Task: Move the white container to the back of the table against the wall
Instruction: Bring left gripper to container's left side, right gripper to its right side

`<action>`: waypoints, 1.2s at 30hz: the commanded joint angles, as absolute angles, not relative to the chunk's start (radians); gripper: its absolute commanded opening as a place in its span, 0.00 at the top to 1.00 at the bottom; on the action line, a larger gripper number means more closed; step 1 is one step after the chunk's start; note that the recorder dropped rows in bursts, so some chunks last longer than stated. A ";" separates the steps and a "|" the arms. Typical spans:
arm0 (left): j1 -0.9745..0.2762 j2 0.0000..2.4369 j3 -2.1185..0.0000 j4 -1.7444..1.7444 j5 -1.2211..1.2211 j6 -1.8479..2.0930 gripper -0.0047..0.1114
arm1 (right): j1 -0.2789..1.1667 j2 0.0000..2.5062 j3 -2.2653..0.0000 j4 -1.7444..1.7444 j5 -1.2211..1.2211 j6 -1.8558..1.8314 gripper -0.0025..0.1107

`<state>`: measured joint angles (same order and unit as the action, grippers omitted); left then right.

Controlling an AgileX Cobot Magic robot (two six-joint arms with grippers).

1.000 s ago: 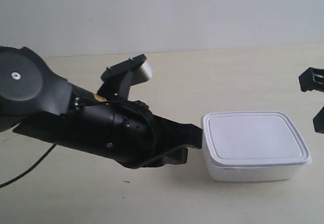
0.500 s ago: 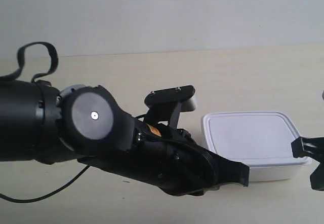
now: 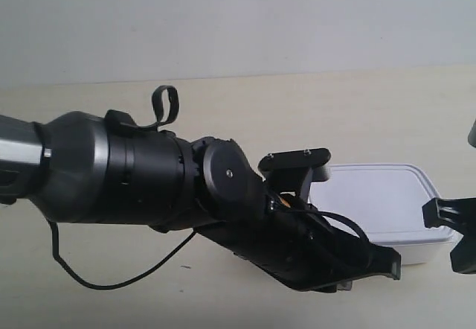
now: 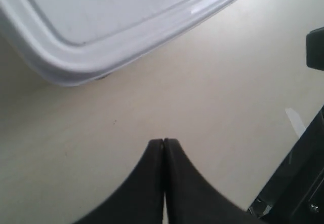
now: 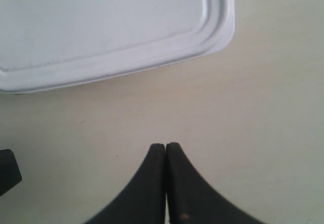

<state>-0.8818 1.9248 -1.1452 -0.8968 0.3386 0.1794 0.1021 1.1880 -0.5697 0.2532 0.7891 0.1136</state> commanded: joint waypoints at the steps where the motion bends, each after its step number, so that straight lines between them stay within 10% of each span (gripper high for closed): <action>1: -0.889 1.940 -1.157 -0.907 0.339 0.183 0.96 | 0.098 1.242 -0.565 0.245 0.749 0.097 0.98; 36: -0.887 1.973 -1.166 -0.910 0.308 0.233 0.96 | 0.098 1.425 -0.565 0.264 0.645 0.069 0.98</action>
